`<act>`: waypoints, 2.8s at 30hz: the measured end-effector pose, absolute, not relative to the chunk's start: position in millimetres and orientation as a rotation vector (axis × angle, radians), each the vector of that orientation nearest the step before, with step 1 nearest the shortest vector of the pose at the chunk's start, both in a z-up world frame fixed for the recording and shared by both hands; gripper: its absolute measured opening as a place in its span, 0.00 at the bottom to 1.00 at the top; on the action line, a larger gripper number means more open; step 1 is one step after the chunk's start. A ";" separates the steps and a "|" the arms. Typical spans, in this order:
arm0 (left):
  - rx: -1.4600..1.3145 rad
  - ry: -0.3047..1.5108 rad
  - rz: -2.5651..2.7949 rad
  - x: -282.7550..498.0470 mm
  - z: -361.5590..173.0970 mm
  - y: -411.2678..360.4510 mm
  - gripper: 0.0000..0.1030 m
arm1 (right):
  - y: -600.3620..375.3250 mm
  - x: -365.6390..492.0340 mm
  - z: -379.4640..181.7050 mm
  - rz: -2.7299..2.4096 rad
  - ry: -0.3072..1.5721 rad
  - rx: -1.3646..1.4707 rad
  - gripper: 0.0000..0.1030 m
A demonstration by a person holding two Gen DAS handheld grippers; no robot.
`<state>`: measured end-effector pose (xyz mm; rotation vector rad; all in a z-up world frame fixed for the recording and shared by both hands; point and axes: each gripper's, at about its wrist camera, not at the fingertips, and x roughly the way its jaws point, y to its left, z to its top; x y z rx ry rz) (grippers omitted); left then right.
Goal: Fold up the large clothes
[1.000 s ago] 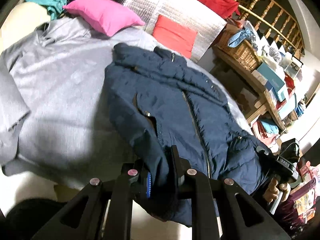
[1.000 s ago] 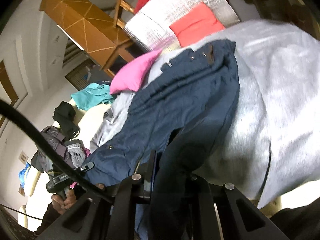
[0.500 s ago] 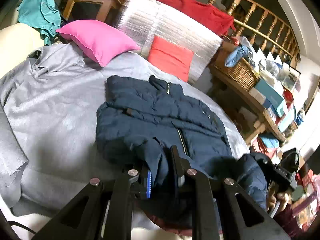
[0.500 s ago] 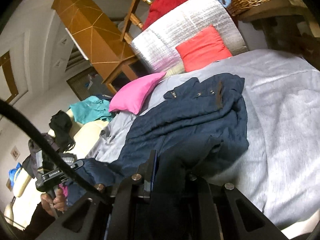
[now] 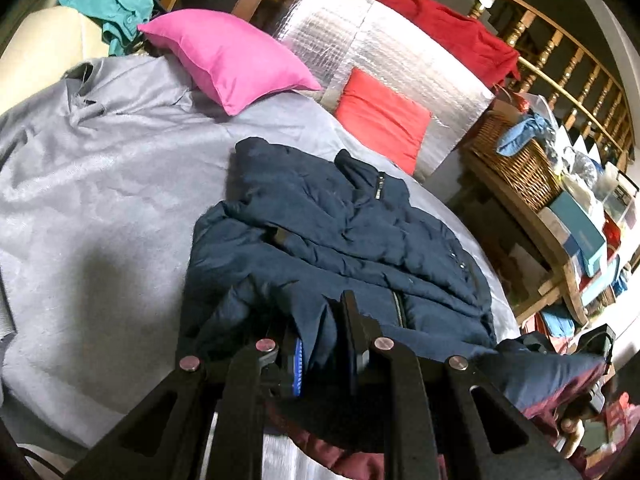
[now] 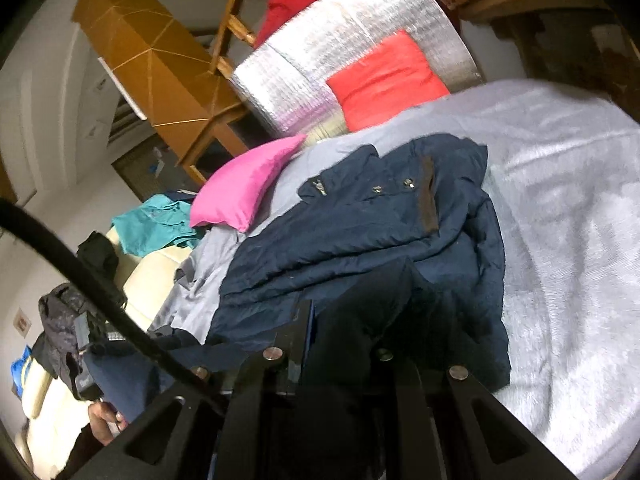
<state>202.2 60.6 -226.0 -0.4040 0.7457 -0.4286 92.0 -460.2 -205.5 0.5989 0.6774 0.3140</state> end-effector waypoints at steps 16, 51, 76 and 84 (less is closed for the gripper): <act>-0.500 0.766 -0.404 272.9 -235.4 37.4 0.17 | -459.7 158.3 -210.0 0.308 0.681 0.611 0.13; -0.664 0.796 -0.317 461.5 -222.3 20.7 0.57 | -537.6 346.7 -235.2 0.268 0.627 0.961 0.42; -0.645 0.812 -0.085 430.8 -216.5 71.1 0.93 | -576.8 306.1 -207.1 0.110 0.527 0.964 0.81; -0.296 1.016 -0.073 433.7 -246.0 27.5 0.93 | -543.4 331.8 -238.8 -0.013 0.774 0.701 0.39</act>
